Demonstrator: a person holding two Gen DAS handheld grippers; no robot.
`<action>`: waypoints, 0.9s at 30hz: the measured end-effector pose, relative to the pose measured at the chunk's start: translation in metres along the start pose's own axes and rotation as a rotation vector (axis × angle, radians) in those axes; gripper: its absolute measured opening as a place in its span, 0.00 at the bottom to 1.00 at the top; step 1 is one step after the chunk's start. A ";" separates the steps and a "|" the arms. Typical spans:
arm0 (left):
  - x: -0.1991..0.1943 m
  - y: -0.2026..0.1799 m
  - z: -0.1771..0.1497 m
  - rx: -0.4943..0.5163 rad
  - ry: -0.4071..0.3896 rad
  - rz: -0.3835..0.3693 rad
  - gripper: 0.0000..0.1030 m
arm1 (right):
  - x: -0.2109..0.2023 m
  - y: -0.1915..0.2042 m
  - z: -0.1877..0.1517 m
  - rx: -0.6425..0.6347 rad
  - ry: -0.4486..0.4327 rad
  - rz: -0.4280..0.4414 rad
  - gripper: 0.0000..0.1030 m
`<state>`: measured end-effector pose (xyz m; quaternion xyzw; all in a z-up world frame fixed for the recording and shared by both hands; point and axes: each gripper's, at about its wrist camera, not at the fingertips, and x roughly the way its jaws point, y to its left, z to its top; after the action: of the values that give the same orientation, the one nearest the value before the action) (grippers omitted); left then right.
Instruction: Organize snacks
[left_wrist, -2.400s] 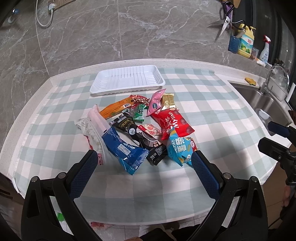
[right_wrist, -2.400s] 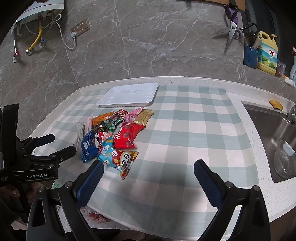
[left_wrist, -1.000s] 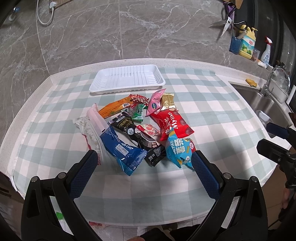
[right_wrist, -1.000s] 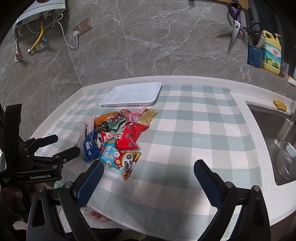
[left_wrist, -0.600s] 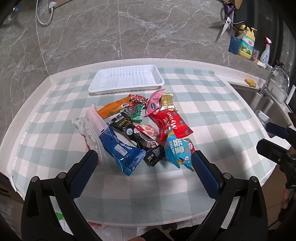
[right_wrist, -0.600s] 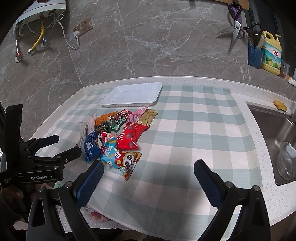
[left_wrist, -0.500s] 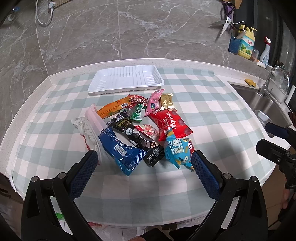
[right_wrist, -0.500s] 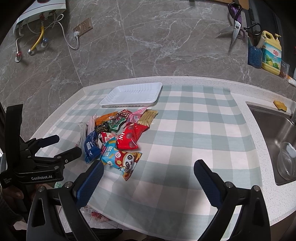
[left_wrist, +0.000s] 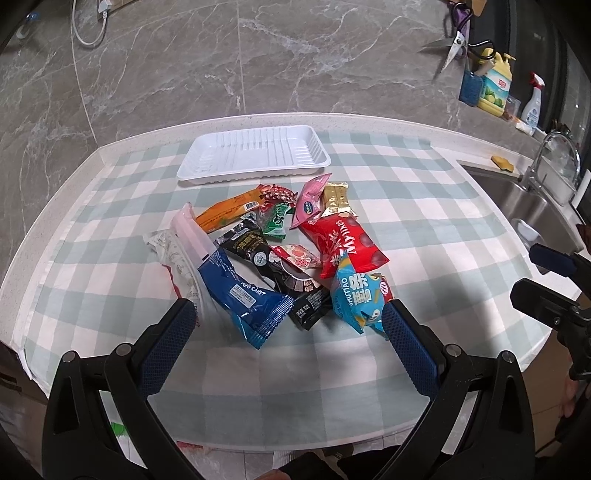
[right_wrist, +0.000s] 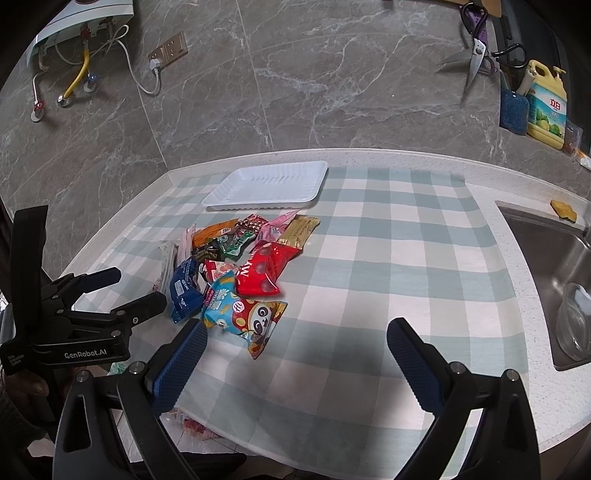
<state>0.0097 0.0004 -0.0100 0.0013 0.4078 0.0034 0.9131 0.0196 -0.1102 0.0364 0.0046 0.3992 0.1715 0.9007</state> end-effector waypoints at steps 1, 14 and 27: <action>0.001 0.000 0.000 -0.001 0.002 0.001 0.99 | 0.000 0.001 0.000 0.000 0.001 0.001 0.97; 0.020 0.020 -0.004 -0.046 0.065 0.000 0.99 | 0.018 0.000 -0.001 0.018 0.045 0.044 0.97; 0.065 0.094 0.008 -0.226 0.145 0.007 0.99 | 0.065 0.009 0.009 0.047 0.123 0.117 0.97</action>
<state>0.0580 0.0951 -0.0526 -0.1004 0.4696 0.0524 0.8756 0.0636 -0.0802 -0.0024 0.0386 0.4567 0.2146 0.8625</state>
